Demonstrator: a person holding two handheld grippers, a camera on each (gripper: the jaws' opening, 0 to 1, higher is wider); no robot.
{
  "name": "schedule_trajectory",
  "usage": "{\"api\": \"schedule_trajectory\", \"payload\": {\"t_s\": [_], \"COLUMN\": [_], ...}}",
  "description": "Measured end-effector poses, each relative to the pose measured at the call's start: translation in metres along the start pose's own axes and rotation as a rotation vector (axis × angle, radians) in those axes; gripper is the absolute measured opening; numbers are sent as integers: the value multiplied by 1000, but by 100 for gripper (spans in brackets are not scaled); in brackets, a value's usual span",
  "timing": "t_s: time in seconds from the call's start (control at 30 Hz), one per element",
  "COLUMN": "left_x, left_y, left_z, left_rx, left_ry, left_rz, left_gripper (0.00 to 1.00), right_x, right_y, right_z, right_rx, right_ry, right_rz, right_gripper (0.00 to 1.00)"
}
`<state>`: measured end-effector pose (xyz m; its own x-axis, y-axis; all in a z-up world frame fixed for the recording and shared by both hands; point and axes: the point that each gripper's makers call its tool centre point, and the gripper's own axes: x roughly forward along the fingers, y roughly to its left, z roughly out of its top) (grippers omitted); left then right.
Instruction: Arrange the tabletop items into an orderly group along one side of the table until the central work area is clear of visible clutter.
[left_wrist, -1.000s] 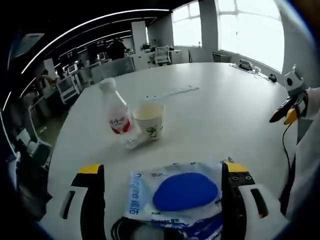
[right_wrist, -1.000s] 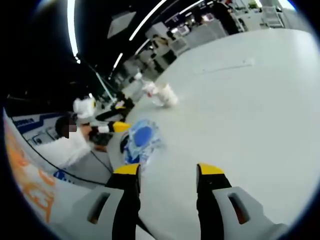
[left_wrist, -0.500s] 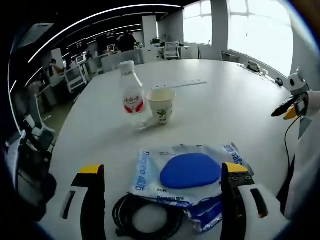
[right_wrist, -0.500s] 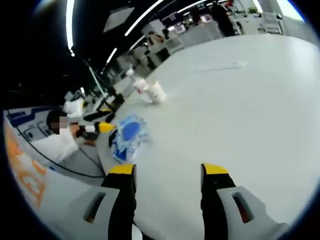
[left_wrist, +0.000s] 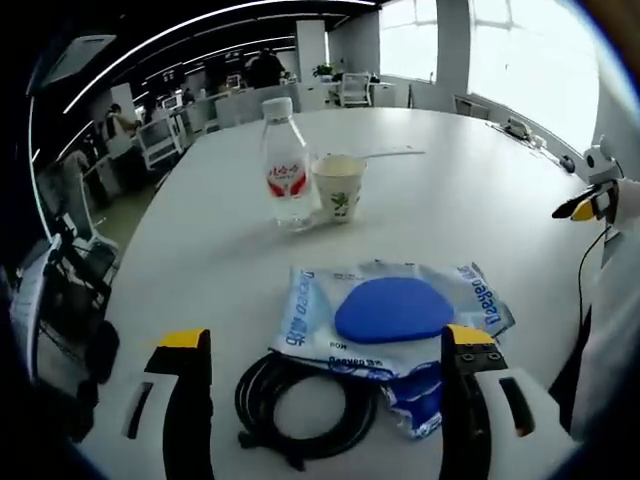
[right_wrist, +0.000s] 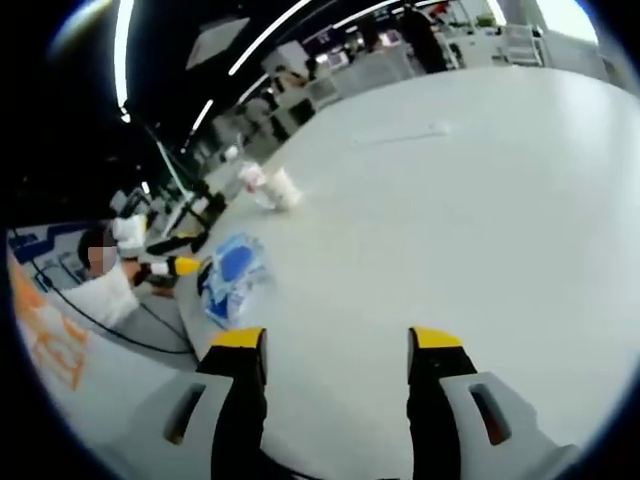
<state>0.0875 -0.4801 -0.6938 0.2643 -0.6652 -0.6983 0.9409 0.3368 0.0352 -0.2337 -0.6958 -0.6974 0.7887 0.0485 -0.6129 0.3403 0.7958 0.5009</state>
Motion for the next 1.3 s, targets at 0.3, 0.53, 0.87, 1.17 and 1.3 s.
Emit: {"api": "schedule_trajectory", "payload": {"t_s": [0.3,0.53,0.87,1.17,1.3], "left_x": [6,20,30,36,35], "left_y": [0,1,-7,-2,4], "left_z": [4,-7,-16,-26,-25], "left_rx": [8,-11,-67,-195,-221], "left_ry": [7,64,127,148,132], "left_rz": [-11,-42,-121,-128,-112], "left_gripper": [97,95,81,73,72], "right_x": [0,5,9,24,34], "right_y": [1,6,14,42,66], "right_z": [1,-2,-3,-14,-21], "right_rx": [15,11,27,41,33], "right_ry": [-6,12,7,60,109], "right_rz": [-2,12,32,112,177], "right_gripper": [54,53,51,49,48]}}
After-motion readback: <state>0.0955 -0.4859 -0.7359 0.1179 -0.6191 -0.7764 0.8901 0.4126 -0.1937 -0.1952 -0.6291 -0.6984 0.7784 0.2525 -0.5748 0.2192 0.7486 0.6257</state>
